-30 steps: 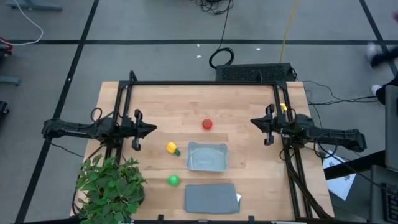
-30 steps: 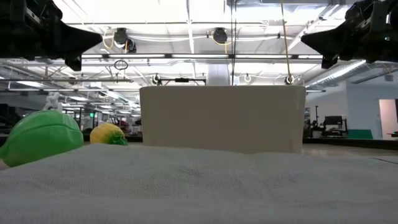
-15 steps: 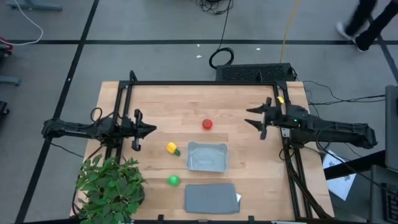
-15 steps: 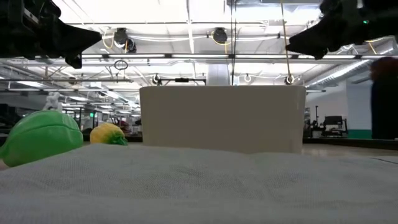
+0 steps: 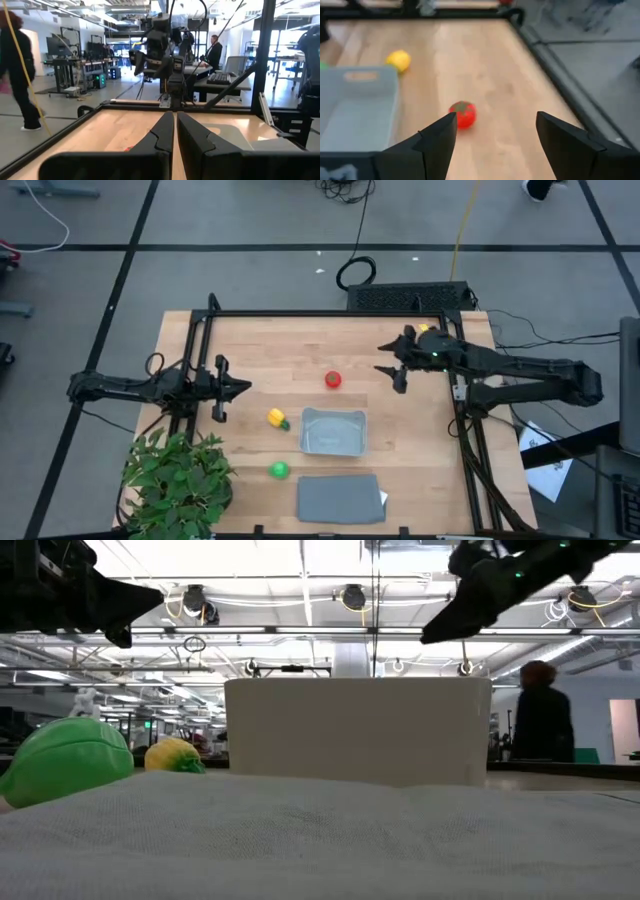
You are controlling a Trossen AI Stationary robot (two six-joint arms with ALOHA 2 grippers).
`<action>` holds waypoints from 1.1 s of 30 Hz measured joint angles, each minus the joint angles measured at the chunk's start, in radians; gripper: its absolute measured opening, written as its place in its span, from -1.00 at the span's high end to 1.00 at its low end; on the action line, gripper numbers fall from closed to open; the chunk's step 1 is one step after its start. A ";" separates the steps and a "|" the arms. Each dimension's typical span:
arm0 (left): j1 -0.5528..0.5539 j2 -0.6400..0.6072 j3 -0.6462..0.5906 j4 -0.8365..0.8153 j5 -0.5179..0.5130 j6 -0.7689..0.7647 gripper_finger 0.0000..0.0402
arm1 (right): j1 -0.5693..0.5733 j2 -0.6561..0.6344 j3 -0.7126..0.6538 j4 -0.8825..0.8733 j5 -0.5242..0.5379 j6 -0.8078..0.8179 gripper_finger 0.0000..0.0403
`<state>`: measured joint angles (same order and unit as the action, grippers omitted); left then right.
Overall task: Pick and placing Produce into tupperware
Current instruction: Put the red tomato into the gray bin
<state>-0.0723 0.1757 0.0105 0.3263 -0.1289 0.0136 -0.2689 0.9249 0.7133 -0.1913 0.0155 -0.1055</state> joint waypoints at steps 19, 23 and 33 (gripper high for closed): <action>0.000 0.000 0.000 0.000 -0.003 0.004 0.87 | -0.026 0.466 0.501 -0.387 -0.104 -0.084 -0.32; 0.000 0.001 0.000 -0.001 -0.003 0.004 0.87 | -0.023 0.556 0.626 -0.494 -0.104 -0.100 -0.32; 0.000 0.001 0.000 -0.001 -0.003 0.004 0.87 | -0.011 0.807 0.957 -0.825 -0.107 -0.196 -0.40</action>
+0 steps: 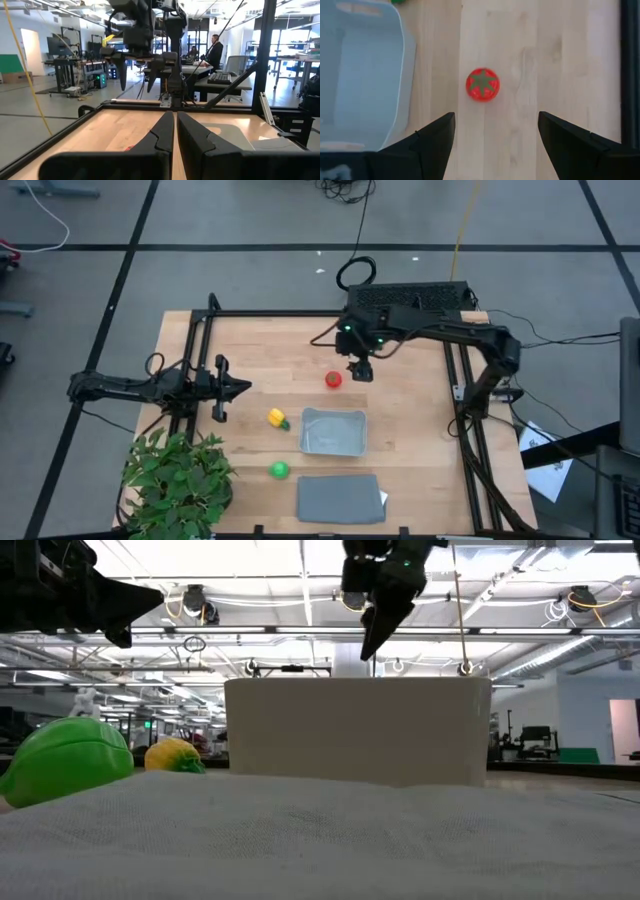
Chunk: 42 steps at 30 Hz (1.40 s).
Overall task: Pick and placing Produce into tupperware
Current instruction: Put the red tomato into the gray bin
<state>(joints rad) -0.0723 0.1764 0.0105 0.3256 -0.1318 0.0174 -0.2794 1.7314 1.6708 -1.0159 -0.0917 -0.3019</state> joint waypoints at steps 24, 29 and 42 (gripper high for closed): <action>0.000 0.000 0.000 -0.020 0.000 -0.032 0.87 | 0.040 0.159 0.103 0.191 0.013 -0.055 -0.46; 0.000 0.000 0.000 -0.029 0.000 -0.035 0.87 | 0.039 0.197 0.101 0.170 0.013 -0.039 -0.49; 0.000 0.000 0.000 -0.037 0.000 -0.052 0.87 | 0.028 0.249 0.090 0.129 -0.108 -0.153 -0.80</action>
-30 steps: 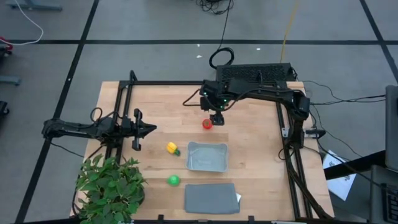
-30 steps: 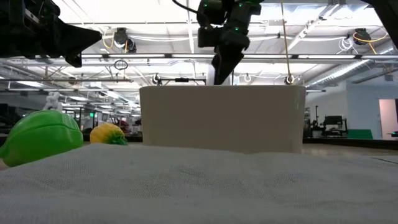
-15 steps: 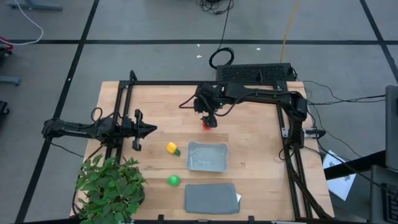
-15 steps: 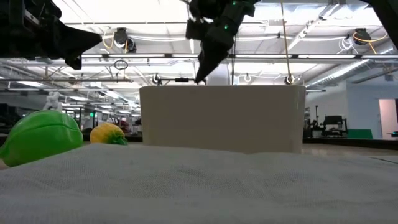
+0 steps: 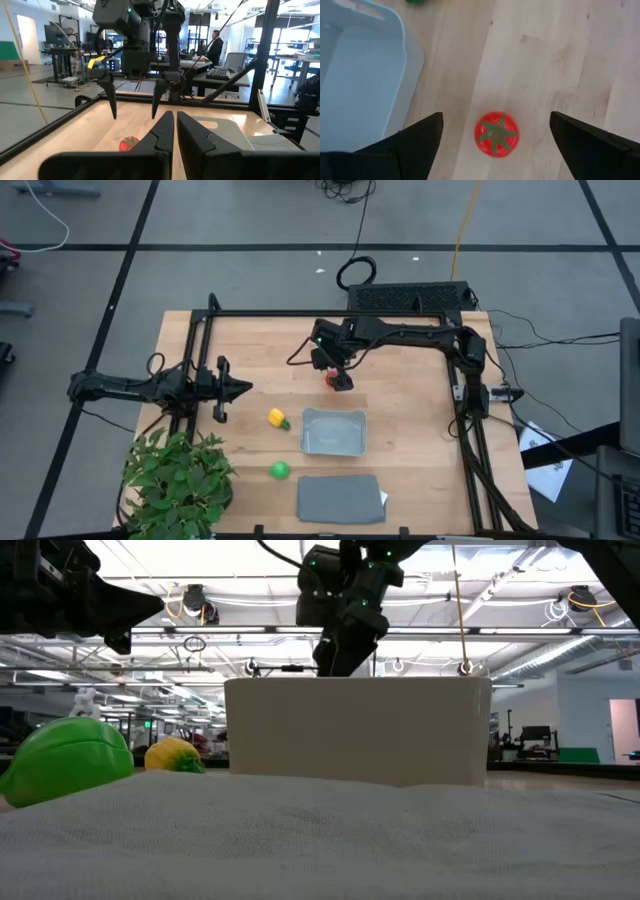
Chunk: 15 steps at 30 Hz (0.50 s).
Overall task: Pick and placing Produce into tupperware
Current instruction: Put the red tomato into the gray bin
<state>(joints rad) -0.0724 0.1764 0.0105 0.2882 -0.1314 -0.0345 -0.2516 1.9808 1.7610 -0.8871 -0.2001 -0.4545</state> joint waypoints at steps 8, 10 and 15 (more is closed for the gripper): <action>0.000 0.000 0.000 -0.001 0.000 -0.018 0.87 | -0.033 -0.001 -0.104 0.054 -0.014 -0.046 -0.92; 0.000 0.000 0.000 -0.001 0.000 -0.019 0.87 | -0.038 -0.002 -0.124 0.068 -0.014 -0.083 -0.94; 0.000 0.000 0.000 -0.001 0.000 -0.019 0.87 | -0.038 -0.002 -0.163 0.091 -0.014 -0.161 -0.98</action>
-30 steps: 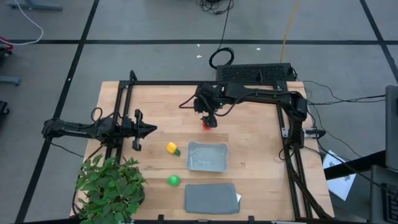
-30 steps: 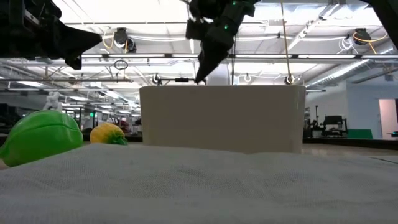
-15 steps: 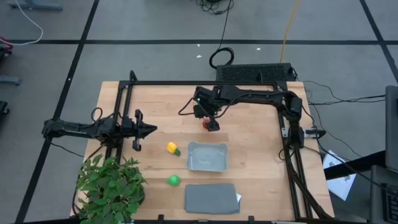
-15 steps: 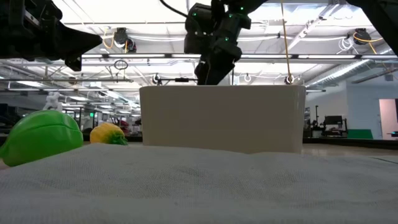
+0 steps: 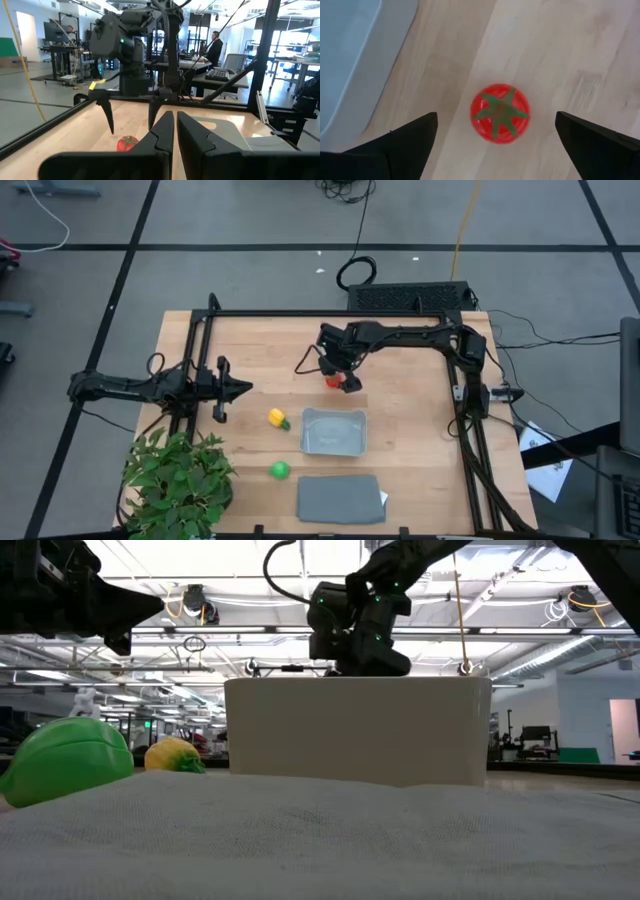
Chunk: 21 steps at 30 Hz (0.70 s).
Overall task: Pick and placing Produce into tupperware
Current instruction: Put the red tomato into the gray bin
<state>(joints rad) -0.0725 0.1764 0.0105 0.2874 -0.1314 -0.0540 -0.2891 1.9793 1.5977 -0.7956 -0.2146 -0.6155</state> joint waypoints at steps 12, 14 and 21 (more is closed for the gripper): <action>0.000 0.000 0.000 0.000 0.000 0.000 0.87 | -0.004 0.000 -0.110 0.152 -0.001 -0.002 -0.99; 0.000 0.000 0.000 0.000 0.000 0.000 0.87 | -0.005 -0.001 -0.121 0.174 -0.001 0.001 -0.99; 0.000 0.000 0.000 0.000 0.000 0.001 0.87 | -0.006 0.000 -0.146 0.226 -0.001 0.025 -0.99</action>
<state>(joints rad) -0.0724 0.1764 0.0105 0.2874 -0.1314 -0.0532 -0.2951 1.9789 1.4517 -0.5692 -0.2157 -0.5906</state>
